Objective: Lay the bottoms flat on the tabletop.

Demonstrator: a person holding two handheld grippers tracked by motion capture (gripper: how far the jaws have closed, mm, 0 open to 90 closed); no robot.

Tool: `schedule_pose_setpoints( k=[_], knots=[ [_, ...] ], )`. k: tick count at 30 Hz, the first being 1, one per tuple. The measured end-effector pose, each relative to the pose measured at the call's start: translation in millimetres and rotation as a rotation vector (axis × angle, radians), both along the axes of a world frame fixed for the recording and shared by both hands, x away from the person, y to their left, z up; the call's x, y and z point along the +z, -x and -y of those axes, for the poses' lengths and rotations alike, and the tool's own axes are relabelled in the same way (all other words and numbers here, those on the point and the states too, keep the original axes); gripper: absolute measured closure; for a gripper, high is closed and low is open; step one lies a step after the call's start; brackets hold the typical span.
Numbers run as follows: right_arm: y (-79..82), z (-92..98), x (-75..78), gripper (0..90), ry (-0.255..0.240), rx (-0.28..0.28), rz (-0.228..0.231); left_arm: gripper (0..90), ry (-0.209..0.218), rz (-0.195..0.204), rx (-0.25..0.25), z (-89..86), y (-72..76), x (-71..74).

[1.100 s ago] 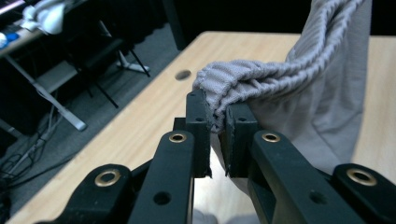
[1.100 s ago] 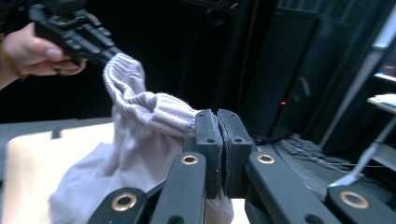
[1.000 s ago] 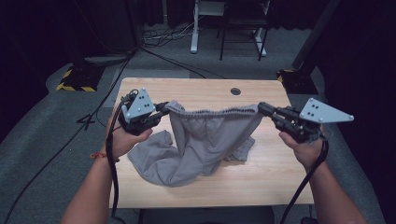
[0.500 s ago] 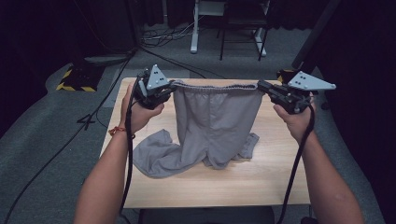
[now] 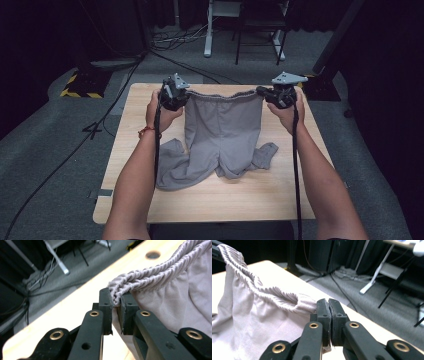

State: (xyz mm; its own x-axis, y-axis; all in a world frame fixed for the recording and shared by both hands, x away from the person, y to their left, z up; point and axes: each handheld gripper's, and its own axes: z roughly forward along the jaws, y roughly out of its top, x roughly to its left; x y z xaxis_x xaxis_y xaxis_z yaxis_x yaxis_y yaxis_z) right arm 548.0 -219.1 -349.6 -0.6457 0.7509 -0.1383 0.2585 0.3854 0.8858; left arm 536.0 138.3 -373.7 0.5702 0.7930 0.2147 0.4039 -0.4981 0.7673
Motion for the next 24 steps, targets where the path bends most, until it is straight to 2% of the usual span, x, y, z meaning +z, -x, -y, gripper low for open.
schedule_pose_setpoints(
  k=[2, 3, 4, 10, 13, 15, 16, 17, 19, 20, 22, 24],
  knots=[
    [-10.1, -3.9, -11.9, 88.4, 0.019, -0.008, -0.024, 82.4, -0.006, -0.02, 0.017, 1.5, -6.8, -12.1],
    [-18.8, -6.8, -22.9, 88.4, 0.026, -0.016, -0.048, 82.4, -0.004, -0.034, 0.025, 1.9, -9.9, -17.4],
    [-18.8, -6.8, -22.9, 88.4, 0.026, -0.016, -0.048, 82.4, -0.004, -0.045, 0.03, 2.2, -12.8, -22.3],
    [-35.1, -12.3, -50.5, 88.3, 0.062, -0.039, -0.098, 82.1, -0.015, -0.099, 0.062, 8.2, -26.5, -49.8],
    [-41.9, -13.3, -65.2, 86.9, 0.079, -0.062, -0.124, 79.6, -0.04, -0.128, 0.078, 12.3, -32.3, -62.9],
    [-46.2, -14.6, -74.7, 75.4, 0.094, -0.097, -0.138, 73.7, -0.055, -0.15, 0.113, 13.6, -35.8, -71.6],
    [-48.0, -14.3, -78.5, 74.3, 0.09, -0.113, -0.148, 70.9, -0.055, -0.16, 0.126, 13.1, -36.6, -74.3],
    [-49.4, -13.9, -81.9, 70.2, 0.092, -0.112, -0.156, 66.5, -0.045, -0.163, 0.133, 11.9, -37.2, -76.6],
    [-50.1, -13.3, -87.1, 60.6, 0.132, -0.117, -0.162, 59.9, -0.042, -0.184, 0.14, 7.9, -36.8, -79.2],
    [-49.1, -11.8, -88.8, 60.2, 0.138, -0.12, -0.172, 56.5, -0.043, -0.188, 0.141, 5.4, -35.3, -79.7],
    [-43.7, -6.0, -90.1, 56.4, 0.136, -0.1, -0.175, 44.7, -0.031, -0.191, 0.134, -1.9, -29.9, -79.3],
    [-34.4, 2.5, -90.1, 54.3, 0.12, -0.059, -0.184, 41.0, -0.01, -0.194, 0.097, -11.0, -19.3, -77.8]
  ],
)
